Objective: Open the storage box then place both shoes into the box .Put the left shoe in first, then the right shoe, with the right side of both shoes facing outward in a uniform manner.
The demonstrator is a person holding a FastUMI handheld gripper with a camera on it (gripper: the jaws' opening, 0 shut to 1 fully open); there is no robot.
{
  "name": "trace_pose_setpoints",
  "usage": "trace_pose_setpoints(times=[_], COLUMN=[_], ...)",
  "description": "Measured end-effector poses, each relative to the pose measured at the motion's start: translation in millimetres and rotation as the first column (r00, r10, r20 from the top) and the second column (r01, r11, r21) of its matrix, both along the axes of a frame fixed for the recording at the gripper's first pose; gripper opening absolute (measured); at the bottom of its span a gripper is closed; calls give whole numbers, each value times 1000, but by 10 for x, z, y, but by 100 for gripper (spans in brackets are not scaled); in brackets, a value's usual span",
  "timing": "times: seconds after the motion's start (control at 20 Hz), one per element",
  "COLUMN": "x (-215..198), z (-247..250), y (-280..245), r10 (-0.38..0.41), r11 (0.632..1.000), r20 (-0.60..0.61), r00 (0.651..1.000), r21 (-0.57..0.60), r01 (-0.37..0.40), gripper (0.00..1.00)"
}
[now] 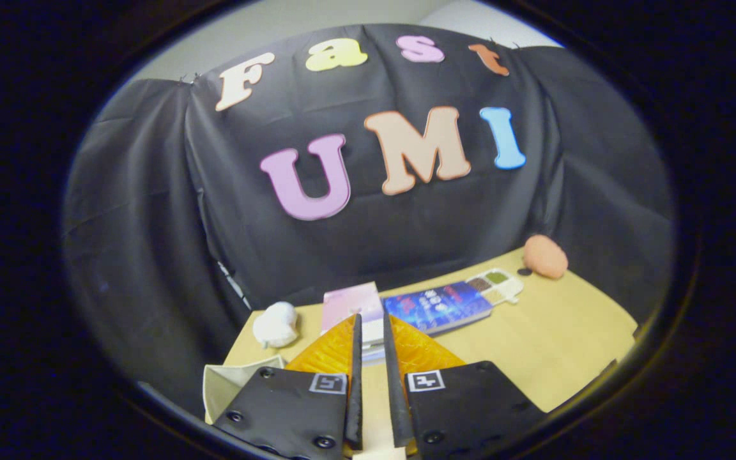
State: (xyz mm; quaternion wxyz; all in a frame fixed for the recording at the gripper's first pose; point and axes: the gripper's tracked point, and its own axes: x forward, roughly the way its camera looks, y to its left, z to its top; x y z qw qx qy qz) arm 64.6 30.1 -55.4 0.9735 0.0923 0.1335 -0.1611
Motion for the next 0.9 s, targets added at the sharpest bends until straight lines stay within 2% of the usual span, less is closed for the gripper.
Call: trace_pose_setpoints(times=[0.2,0.4,0.7,0.9], x=[-37,-59,-108,-106], z=[723,1314,1724,1749], y=[-378,-623,-802,-934], r10=[-47,-30,-21,-32], r11=[990,957,941,944], r20=[151,249,286,286], r00=[987,968,958,958], r21=[-124,-271,-317,-306], r01=[66,99,116,123], gripper=[21,20,20,20])
